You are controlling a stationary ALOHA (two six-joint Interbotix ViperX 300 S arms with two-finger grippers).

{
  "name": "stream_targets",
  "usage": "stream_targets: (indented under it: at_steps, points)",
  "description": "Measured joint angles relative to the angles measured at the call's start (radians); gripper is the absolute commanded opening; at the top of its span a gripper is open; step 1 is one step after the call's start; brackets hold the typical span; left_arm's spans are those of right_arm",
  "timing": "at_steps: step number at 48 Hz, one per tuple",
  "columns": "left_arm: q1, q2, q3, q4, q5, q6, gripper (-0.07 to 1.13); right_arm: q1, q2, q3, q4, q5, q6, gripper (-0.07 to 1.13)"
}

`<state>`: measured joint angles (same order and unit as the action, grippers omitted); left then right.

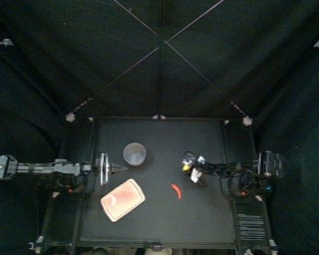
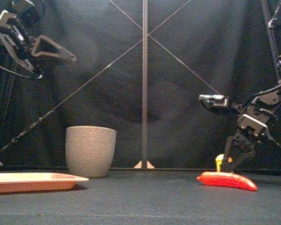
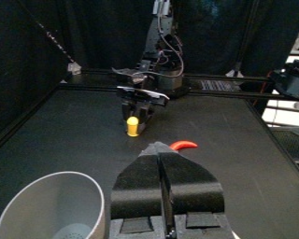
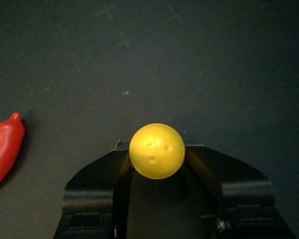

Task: Pick the yellow can then place it in the grey bowl
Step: Place yellow can in the grey bowl

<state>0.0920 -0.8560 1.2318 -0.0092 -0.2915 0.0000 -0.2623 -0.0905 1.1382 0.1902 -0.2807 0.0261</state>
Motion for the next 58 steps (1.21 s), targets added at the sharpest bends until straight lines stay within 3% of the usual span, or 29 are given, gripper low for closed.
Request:
stream_targets:
  at_steps: [14, 31, 58]
  points:
    - [0.0, 0.0, 0.006, -0.002, 0.0, 0.0, 0.0, 0.003, -0.003, -0.04, -0.006, 0.002, -0.002, 0.65]
    - [0.0, 0.002, 0.006, -0.009, -0.018, -0.002, 0.0, 0.014, -0.038, -0.354, -0.098, 0.015, -0.003, 0.65]
    - [0.0, 0.0, 0.015, -0.011, -0.031, 0.0, 0.0, 0.008, 0.29, -0.742, -0.164, -0.012, -0.002, 0.71]
